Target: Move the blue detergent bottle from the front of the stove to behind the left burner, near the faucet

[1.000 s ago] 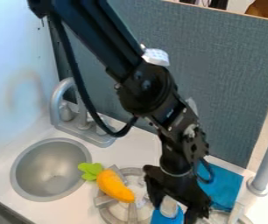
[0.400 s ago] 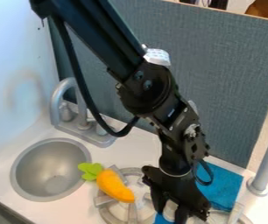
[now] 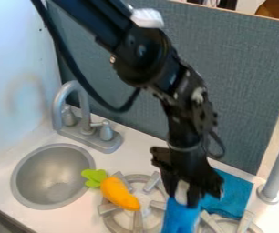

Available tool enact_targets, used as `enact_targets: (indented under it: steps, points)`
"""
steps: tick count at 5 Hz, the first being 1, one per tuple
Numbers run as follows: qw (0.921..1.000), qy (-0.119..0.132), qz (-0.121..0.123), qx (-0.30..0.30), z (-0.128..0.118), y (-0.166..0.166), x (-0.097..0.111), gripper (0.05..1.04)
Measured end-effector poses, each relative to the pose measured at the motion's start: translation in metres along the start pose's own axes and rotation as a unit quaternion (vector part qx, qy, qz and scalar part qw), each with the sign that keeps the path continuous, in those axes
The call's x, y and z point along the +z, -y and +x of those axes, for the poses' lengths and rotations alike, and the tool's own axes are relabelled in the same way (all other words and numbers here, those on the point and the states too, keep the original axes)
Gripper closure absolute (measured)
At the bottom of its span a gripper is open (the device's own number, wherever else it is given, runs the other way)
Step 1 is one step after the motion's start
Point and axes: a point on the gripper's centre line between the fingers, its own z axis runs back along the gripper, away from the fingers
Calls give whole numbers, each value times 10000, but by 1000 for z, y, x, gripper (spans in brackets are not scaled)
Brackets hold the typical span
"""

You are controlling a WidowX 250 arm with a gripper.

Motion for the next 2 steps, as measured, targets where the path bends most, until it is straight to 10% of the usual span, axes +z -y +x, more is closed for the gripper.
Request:
enact_targets:
  steps: [2]
  points:
    - [9977, 410, -78, 540, 41, -33, 24, 566]
